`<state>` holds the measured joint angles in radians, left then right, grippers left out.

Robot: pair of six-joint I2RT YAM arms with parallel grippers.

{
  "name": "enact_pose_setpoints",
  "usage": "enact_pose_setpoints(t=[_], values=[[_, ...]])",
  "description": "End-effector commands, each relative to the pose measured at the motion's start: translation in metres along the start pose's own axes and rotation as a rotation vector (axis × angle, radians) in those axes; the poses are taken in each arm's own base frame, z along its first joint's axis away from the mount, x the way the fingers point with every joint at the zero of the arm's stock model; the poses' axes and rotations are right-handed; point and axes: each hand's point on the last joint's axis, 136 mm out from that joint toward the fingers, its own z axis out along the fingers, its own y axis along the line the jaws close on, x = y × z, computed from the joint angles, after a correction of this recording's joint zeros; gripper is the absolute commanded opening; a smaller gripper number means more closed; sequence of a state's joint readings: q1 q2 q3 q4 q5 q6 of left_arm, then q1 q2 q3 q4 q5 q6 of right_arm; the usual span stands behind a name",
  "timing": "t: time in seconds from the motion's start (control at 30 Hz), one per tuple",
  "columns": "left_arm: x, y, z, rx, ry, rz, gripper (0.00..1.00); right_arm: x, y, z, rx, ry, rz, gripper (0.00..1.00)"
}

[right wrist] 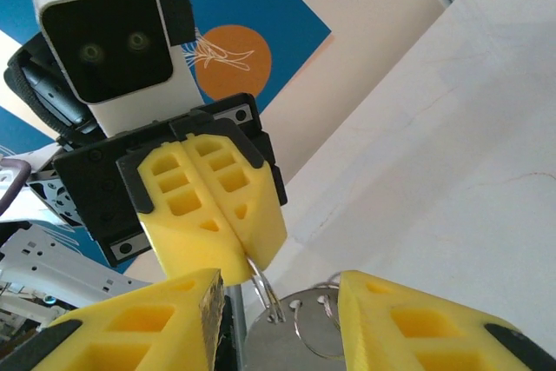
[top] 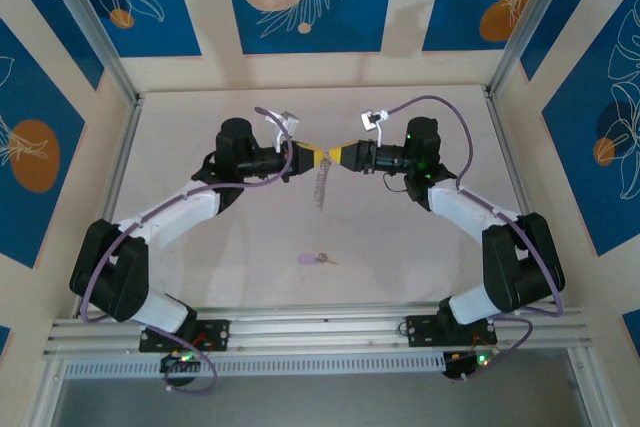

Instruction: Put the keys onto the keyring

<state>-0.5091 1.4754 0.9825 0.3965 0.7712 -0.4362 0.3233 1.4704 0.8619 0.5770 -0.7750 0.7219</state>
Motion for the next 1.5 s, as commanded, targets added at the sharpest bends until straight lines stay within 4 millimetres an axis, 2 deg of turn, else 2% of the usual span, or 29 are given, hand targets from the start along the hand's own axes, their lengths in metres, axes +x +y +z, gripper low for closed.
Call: enact_pose_setpoints(t=[0.0,0.23,0.37,0.7,0.87,1.0,1.13,1.17,1.27,1.47], values=[[-0.017,-0.018,0.002,0.066,-0.033,0.067,0.0,-0.002,0.002,0.002,-0.018,0.0,-0.024,0.41],[-0.02,-0.022,0.001,0.083,-0.038,0.068,0.0,-0.003,0.009,0.006,-0.05,0.015,-0.038,0.36],[-0.022,-0.023,0.001,0.087,-0.04,0.066,0.0,-0.004,0.013,0.007,-0.062,0.019,-0.047,0.27],[-0.023,-0.025,0.001,0.095,-0.041,0.065,0.0,-0.002,0.023,0.01,-0.102,0.043,-0.063,0.15],[-0.024,-0.025,0.001,0.092,-0.043,0.065,0.0,0.004,0.026,0.01,-0.122,0.066,-0.061,0.01],[-0.026,-0.026,0.0,0.096,-0.048,0.063,0.0,0.006,0.027,0.01,-0.122,0.07,-0.062,0.0],[-0.036,-0.027,-0.005,0.061,-0.088,0.054,0.0,0.0,0.026,0.006,-0.085,0.033,-0.083,0.0],[-0.04,-0.028,-0.008,0.045,-0.1,0.054,0.02,-0.003,0.026,0.005,-0.076,0.019,-0.096,0.0],[-0.046,-0.032,-0.017,-0.002,-0.112,0.054,0.16,-0.015,0.031,-0.003,-0.047,-0.026,-0.143,0.0],[-0.052,-0.035,-0.03,-0.051,-0.164,0.04,0.34,-0.036,0.042,-0.011,-0.019,-0.129,-0.261,0.0]])
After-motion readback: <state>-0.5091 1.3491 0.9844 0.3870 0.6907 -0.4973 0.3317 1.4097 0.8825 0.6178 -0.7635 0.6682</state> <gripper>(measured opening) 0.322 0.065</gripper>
